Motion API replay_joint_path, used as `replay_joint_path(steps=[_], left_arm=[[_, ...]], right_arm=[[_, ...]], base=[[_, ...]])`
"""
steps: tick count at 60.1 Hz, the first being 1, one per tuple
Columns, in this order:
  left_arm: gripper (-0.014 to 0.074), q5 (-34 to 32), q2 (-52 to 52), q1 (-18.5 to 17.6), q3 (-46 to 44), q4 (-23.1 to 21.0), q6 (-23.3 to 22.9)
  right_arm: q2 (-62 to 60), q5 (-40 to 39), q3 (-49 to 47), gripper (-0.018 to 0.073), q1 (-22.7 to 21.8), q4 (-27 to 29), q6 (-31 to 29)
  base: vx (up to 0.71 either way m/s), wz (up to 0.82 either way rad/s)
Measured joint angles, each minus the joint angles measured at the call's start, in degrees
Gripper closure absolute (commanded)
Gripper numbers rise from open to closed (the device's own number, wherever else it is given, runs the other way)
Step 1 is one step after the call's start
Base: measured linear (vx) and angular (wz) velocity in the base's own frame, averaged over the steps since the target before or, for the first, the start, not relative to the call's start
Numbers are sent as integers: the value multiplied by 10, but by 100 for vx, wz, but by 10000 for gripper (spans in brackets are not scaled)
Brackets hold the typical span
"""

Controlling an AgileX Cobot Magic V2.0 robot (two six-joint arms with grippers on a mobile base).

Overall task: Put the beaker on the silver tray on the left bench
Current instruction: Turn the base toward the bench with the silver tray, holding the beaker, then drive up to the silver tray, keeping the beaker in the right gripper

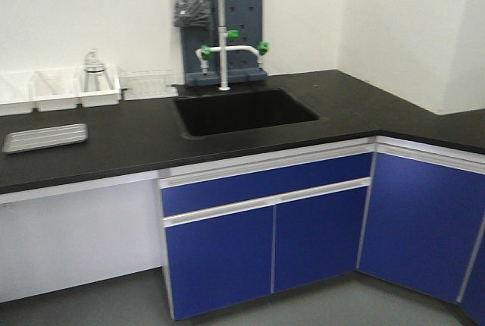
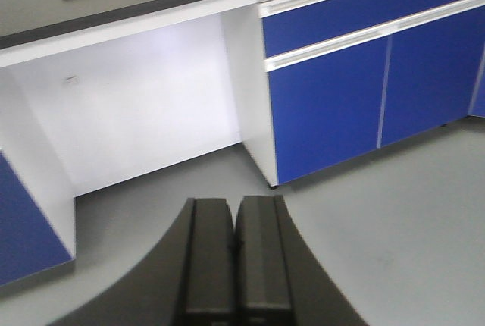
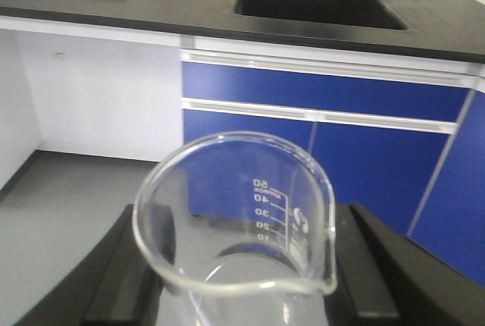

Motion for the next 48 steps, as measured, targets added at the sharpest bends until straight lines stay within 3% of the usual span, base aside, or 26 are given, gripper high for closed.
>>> replay_joint_path(steps=[48], left_arm=[[595, 0, 0, 0, 0, 0, 0]], right_arm=[[0, 0, 0, 571, 0, 0, 0]], base=[[13, 53]])
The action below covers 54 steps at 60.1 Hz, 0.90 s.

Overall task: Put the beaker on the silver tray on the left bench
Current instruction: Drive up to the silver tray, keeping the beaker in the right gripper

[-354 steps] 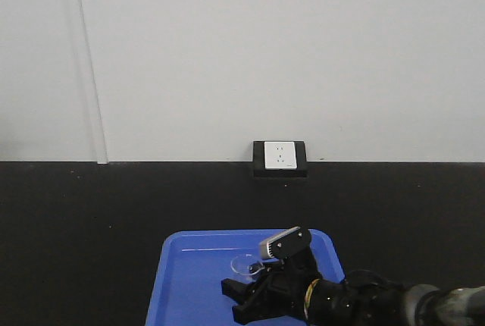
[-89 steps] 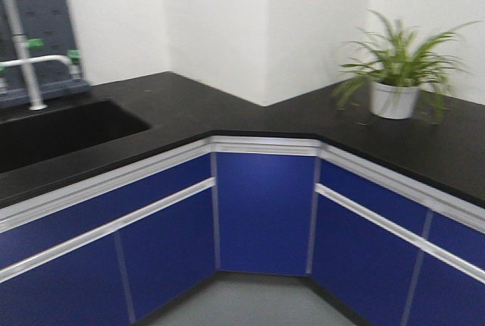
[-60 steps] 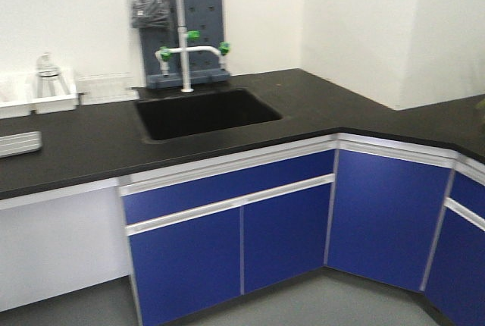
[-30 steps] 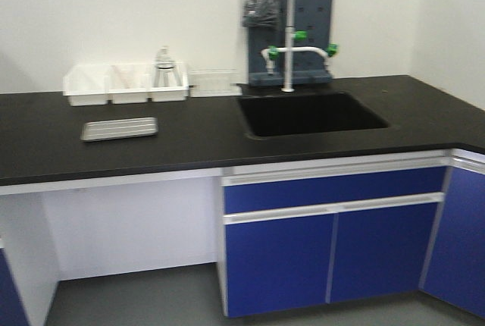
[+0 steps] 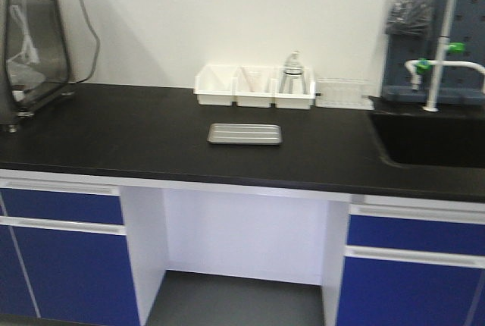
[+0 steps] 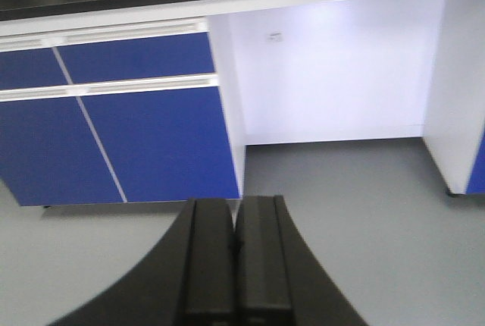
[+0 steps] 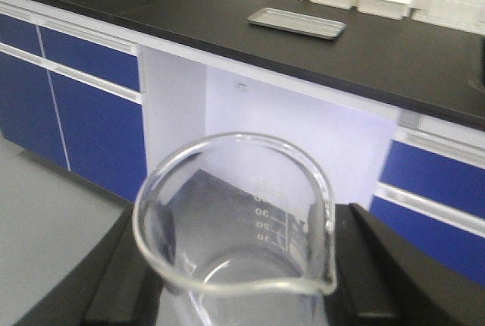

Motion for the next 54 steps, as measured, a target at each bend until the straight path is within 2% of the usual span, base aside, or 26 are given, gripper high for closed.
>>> replay_joint_path(steps=[20, 54], left_arm=[[595, 0, 0, 0, 0, 0, 0], [595, 0, 0, 0, 0, 0, 0]], right_arm=[[0, 0, 0, 571, 0, 0, 0], [0, 0, 0, 571, 0, 0, 0]], base=[[33, 22], [41, -9]])
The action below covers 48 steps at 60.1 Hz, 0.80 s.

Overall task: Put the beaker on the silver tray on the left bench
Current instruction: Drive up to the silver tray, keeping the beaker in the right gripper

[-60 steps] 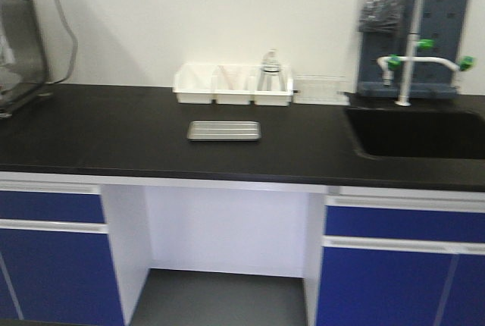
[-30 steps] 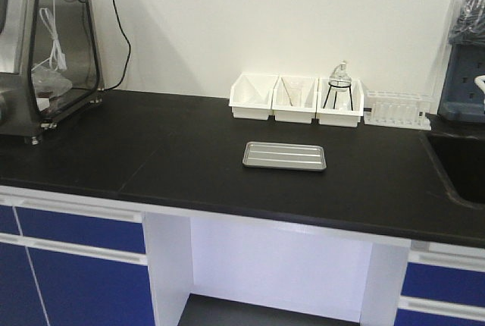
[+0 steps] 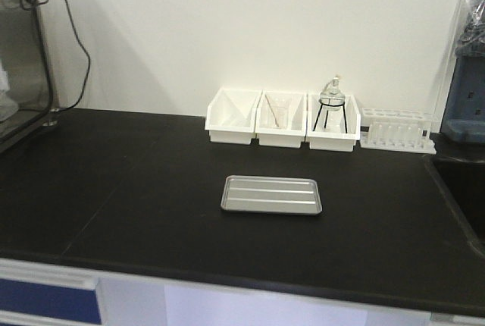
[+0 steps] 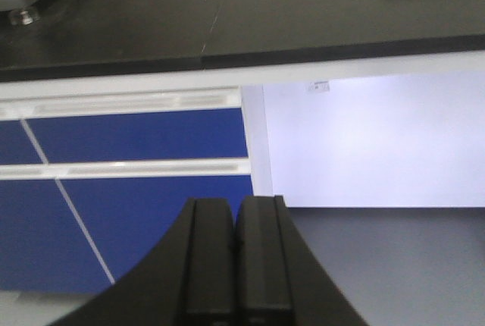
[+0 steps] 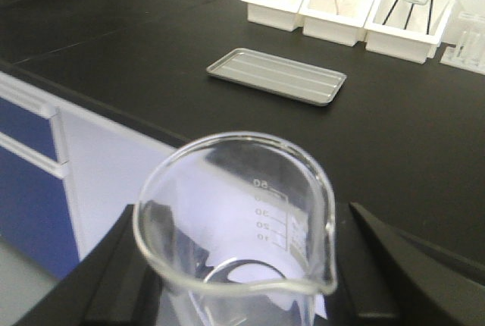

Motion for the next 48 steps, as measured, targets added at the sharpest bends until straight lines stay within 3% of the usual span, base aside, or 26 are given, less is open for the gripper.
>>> replay_joint_path(steps=[48], left_arm=[[595, 0, 0, 0, 0, 0, 0]], right_arm=[[0, 1, 0, 571, 0, 0, 0]], base=[[38, -17]])
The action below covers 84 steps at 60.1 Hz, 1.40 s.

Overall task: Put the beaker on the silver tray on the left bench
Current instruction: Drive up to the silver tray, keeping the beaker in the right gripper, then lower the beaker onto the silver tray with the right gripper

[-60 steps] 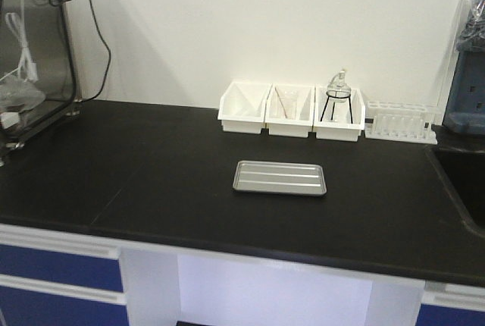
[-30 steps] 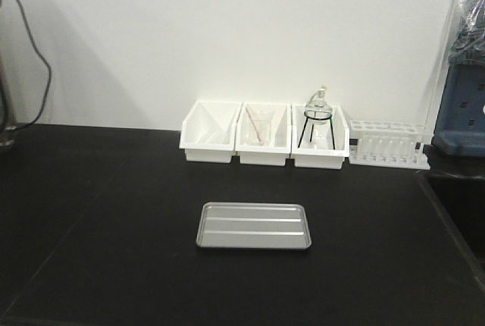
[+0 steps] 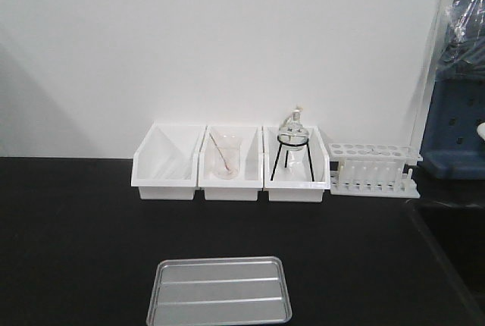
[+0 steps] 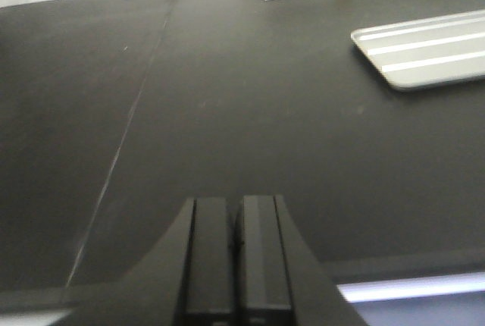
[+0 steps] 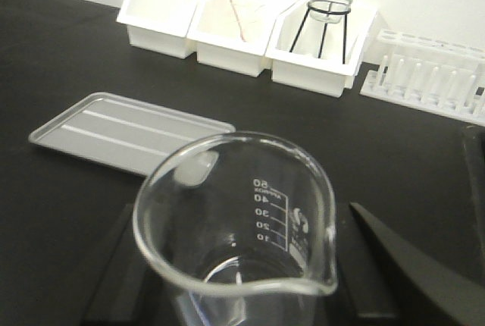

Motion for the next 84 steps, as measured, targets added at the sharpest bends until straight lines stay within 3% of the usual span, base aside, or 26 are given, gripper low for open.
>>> replay_joint_path(steps=[61, 73, 84], left_arm=[[595, 0, 0, 0, 0, 0, 0], [595, 0, 0, 0, 0, 0, 0], [595, 0, 0, 0, 0, 0, 0]], right_arm=[[0, -18, 0, 571, 0, 0, 0], [82, -127, -4, 571, 0, -1, -6], [309, -274, -58, 571, 0, 19, -49]], base=[[11, -5], [0, 0], [0, 0]])
